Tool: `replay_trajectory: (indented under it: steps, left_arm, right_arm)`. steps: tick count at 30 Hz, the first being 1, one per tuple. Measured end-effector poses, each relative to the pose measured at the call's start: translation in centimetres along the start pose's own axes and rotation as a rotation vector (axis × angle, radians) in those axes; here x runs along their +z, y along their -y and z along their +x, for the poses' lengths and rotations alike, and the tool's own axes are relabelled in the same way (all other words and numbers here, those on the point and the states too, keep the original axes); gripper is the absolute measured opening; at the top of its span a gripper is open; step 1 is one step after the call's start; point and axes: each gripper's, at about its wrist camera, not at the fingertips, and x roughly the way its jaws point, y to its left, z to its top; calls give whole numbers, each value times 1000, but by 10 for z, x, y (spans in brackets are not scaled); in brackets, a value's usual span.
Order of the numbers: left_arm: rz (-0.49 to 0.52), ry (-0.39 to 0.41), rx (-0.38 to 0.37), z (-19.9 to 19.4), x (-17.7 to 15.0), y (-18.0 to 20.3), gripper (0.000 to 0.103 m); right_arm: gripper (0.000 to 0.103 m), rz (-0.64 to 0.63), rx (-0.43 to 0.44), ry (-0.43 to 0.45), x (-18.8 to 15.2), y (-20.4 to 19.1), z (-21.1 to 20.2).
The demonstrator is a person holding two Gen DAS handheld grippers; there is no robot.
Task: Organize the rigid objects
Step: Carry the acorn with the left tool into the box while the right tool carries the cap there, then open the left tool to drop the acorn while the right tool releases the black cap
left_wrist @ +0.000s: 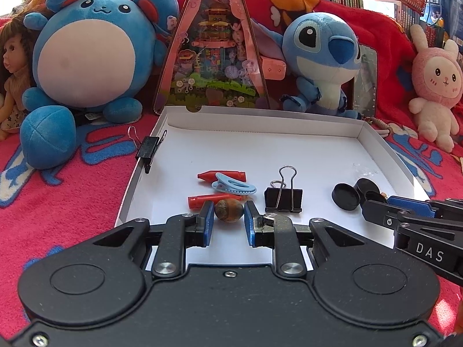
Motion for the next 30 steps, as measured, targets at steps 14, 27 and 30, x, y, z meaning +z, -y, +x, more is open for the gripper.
replay_trajectory:
  steps: [14,27,30]
  left_arm:
    - [-8,-9,13,5,6,-2,22]
    - [27,55,-17,-24,6,7,52]
    - [35,69,-22,-32,5,7,59]
  right_arm:
    - [37,-13,-4,-4,5,-1,7]
    - [58,26,26,13,4,4,-2]
    - [63,13,23,25,2,4,-8]
